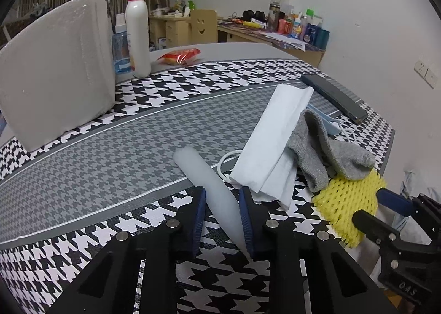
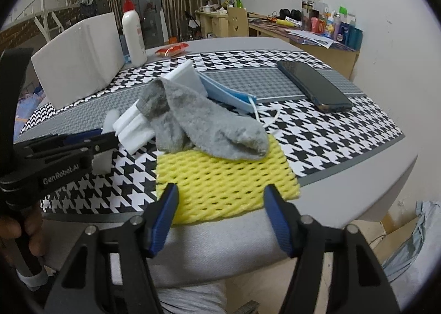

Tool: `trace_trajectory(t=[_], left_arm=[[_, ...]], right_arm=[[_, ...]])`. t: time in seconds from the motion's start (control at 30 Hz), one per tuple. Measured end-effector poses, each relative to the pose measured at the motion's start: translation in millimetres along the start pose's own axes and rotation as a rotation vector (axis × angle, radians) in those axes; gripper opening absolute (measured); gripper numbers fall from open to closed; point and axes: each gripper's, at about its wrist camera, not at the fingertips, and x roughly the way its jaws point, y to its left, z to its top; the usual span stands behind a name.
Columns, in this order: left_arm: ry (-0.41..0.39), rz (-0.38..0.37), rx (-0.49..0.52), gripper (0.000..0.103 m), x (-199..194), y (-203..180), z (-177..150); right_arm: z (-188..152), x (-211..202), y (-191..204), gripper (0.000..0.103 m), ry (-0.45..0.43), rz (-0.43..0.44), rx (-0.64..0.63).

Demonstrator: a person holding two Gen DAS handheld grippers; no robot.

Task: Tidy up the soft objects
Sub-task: 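Close the right gripper on the yellow mesh pad while the left gripper holds the tube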

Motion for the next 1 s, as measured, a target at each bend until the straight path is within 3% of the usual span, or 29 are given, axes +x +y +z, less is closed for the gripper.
trace_trajectory(t=[0.1, 0.17, 0.27, 0.43, 0.57, 0.9, 1.0], left_arm=[[-0.001, -0.012, -0.003, 0.024, -1, 1, -1], [-0.001, -0.018, 0.000, 0.023, -2, 0, 0], [-0.001, -0.022, -0.008, 0.023, -2, 2, -1], [-0.019, -0.024, -0.004, 0.020, -10, 3, -1], [-0.035, -0.022, -0.003, 0.010, -17, 6, -2], [-0.031, -0.022, 0.017, 0.010, -25, 5, -5], [-0.029, -0.017, 0.038, 0.019, -26, 1, -6]], right_arm=[[1, -2, -2, 0.039, 0.010, -0.008, -0.003], [2, -2, -1, 0.020, 0.020, -0.025, -0.015], [0, -4, -4, 0.010, 0.017, -0.018, -0.014], [0, -16, -11, 0.008, -0.021, 0.028, 0.014], [4, -32, -16, 0.008, -0.067, 0.034, 0.038], [8, -48, -18, 0.008, -0.121, 0.035, 0.047], [9, -52, -20, 0.007, -0.131, 0.031, 0.056]])
